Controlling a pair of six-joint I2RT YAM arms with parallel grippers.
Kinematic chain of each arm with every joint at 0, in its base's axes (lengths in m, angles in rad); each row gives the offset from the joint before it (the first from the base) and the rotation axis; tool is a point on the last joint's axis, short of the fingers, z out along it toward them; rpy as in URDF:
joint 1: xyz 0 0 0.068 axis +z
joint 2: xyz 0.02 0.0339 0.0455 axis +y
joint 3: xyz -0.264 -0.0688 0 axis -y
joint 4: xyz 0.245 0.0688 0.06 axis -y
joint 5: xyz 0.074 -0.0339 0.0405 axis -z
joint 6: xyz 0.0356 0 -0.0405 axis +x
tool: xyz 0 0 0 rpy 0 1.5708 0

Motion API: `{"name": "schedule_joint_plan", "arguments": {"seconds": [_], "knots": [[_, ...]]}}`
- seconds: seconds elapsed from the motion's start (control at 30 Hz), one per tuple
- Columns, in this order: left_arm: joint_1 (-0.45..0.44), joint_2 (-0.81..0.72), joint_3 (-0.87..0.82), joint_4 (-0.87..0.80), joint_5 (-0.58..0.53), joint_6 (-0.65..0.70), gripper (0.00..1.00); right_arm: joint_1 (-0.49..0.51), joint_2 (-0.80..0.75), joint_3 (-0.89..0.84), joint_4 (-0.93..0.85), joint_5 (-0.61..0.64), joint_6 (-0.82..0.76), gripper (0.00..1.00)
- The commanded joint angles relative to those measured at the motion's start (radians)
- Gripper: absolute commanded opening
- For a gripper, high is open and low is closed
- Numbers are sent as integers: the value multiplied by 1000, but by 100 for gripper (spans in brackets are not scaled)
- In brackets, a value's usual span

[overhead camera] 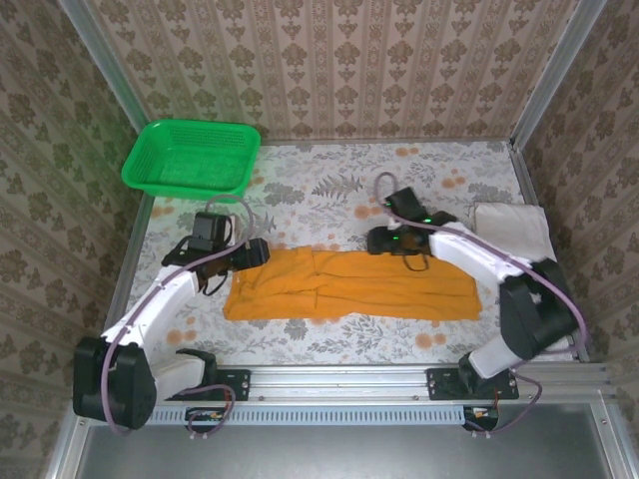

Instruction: Fold and stack the t-shirts

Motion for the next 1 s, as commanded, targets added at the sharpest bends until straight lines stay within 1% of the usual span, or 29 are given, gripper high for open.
{"name": "schedule_joint_plan", "arguments": {"seconds": [0.0, 0.1, 0.17, 0.23, 0.33, 0.43, 0.47, 0.5, 0.57, 0.63, 0.7, 0.73, 0.8, 0.97], "knots": [[-9, 29, -20, -16, -42, -193, 84, 116, 126, 89, 112, -153, 129, 61], [-10, 73, -23, -17, 11, -179, 76, 189, 230, 160, 115, -212, 181, 55], [-13, 103, -22, -21, 58, -168, 68, 211, 276, 188, 102, -235, 207, 48], [-22, 119, -26, -28, 88, -162, 61, 221, 299, 198, 96, -258, 221, 43], [-32, 130, -50, -37, 98, -152, 50, 225, 334, 206, 95, -325, 236, 38], [-33, 148, -65, -37, 109, -142, 41, 227, 357, 209, 110, -361, 250, 30], [-34, 152, -71, -38, 108, -143, 37, 228, 360, 209, 119, -374, 254, 28], [-33, 155, -76, -33, 108, -142, 33, 229, 364, 210, 128, -382, 256, 27], [-34, 156, -87, -25, 121, -143, 22, 231, 378, 223, 125, -399, 255, 25], [-35, 153, -95, -22, 129, -141, 15, 231, 393, 234, 124, -415, 253, 23], [-35, 148, -96, -34, 123, -138, 6, 232, 398, 239, 131, -434, 253, 15], [-35, 142, -95, -43, 115, -136, 0, 233, 397, 239, 134, -440, 253, 9], [-35, 129, -90, -67, 102, -126, 0, 238, 384, 231, 134, -441, 249, 0], [-28, 95, -61, -107, 78, -101, 0, 254, 332, 182, 136, -456, 213, 0]]}}
